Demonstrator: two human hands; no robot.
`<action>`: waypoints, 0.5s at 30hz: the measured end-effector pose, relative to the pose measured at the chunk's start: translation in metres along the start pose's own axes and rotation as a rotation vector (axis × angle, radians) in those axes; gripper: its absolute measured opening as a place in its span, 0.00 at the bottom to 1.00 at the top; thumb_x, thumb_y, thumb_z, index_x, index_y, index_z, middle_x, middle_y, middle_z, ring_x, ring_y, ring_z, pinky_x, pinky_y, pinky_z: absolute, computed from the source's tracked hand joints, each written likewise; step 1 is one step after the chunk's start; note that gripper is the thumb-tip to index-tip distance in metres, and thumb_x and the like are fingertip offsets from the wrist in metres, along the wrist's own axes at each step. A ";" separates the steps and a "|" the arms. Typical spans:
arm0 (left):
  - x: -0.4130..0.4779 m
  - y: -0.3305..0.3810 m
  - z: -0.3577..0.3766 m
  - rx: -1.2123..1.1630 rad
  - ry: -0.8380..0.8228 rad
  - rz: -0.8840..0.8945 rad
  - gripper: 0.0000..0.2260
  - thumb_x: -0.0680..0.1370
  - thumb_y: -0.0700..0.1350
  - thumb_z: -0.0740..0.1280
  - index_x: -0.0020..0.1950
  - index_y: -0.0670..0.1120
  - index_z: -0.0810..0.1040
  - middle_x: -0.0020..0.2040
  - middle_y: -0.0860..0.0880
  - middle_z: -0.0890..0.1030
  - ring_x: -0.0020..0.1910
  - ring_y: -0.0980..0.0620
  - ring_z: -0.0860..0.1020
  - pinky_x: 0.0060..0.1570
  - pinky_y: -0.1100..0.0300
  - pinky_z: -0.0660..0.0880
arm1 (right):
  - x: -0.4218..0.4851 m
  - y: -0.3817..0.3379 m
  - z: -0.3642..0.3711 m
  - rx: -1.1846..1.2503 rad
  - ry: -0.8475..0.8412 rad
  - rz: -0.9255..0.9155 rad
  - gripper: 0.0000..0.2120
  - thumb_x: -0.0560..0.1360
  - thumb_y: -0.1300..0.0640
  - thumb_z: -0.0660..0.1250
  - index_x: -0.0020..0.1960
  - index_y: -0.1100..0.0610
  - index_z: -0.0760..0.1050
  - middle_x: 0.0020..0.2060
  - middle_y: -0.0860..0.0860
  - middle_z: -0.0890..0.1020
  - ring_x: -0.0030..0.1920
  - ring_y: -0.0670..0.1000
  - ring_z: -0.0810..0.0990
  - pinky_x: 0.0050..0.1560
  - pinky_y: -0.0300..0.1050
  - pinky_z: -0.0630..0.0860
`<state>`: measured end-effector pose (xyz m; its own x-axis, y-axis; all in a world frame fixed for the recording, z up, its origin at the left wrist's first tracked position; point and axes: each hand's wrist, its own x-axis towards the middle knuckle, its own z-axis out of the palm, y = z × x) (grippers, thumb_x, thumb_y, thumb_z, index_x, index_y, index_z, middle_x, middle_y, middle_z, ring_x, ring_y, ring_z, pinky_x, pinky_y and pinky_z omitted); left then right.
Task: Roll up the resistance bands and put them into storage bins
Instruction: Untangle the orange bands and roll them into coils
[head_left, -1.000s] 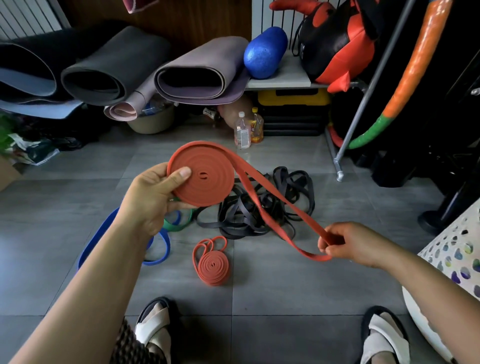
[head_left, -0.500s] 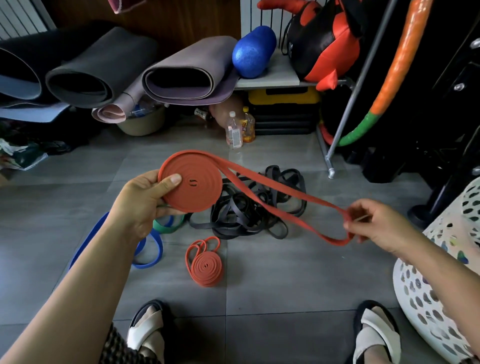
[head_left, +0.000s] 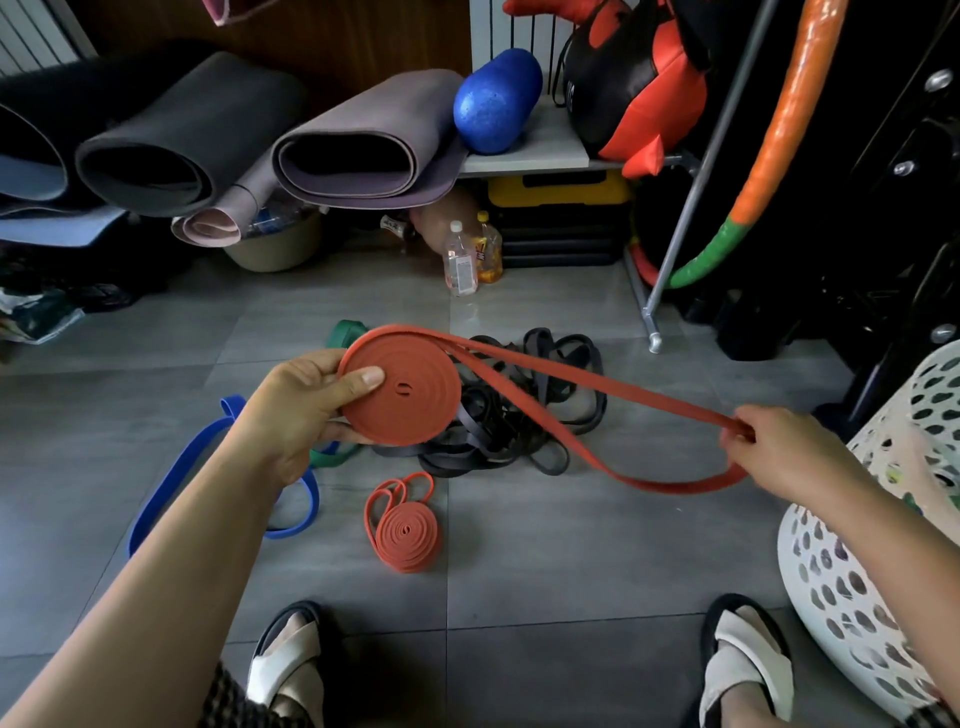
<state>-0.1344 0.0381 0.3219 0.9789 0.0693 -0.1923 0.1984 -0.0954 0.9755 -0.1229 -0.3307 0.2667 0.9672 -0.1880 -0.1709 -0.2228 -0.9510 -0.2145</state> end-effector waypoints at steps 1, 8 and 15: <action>-0.001 0.001 0.001 0.027 -0.005 0.012 0.05 0.75 0.40 0.65 0.49 0.46 0.77 0.35 0.51 0.84 0.34 0.54 0.83 0.27 0.64 0.77 | 0.001 0.002 0.002 -0.020 -0.089 0.002 0.05 0.74 0.55 0.62 0.42 0.54 0.74 0.39 0.54 0.81 0.42 0.57 0.79 0.42 0.46 0.74; -0.011 -0.006 0.035 0.480 -0.144 0.168 0.08 0.72 0.38 0.70 0.43 0.52 0.78 0.36 0.54 0.83 0.33 0.56 0.80 0.35 0.68 0.76 | -0.025 -0.051 0.003 0.243 -0.253 -0.463 0.30 0.69 0.48 0.71 0.68 0.52 0.67 0.63 0.47 0.73 0.59 0.42 0.72 0.56 0.30 0.67; -0.012 -0.015 0.055 0.696 -0.243 0.243 0.05 0.71 0.42 0.72 0.46 0.48 0.81 0.36 0.52 0.81 0.36 0.54 0.79 0.41 0.60 0.75 | -0.045 -0.121 0.000 0.751 -0.194 -0.690 0.18 0.68 0.57 0.72 0.57 0.56 0.78 0.46 0.43 0.80 0.48 0.36 0.77 0.52 0.28 0.71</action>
<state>-0.1459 -0.0159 0.3039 0.9663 -0.2453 -0.0782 -0.1166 -0.6878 0.7165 -0.1397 -0.2074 0.3000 0.8918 0.4455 0.0789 0.2887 -0.4261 -0.8574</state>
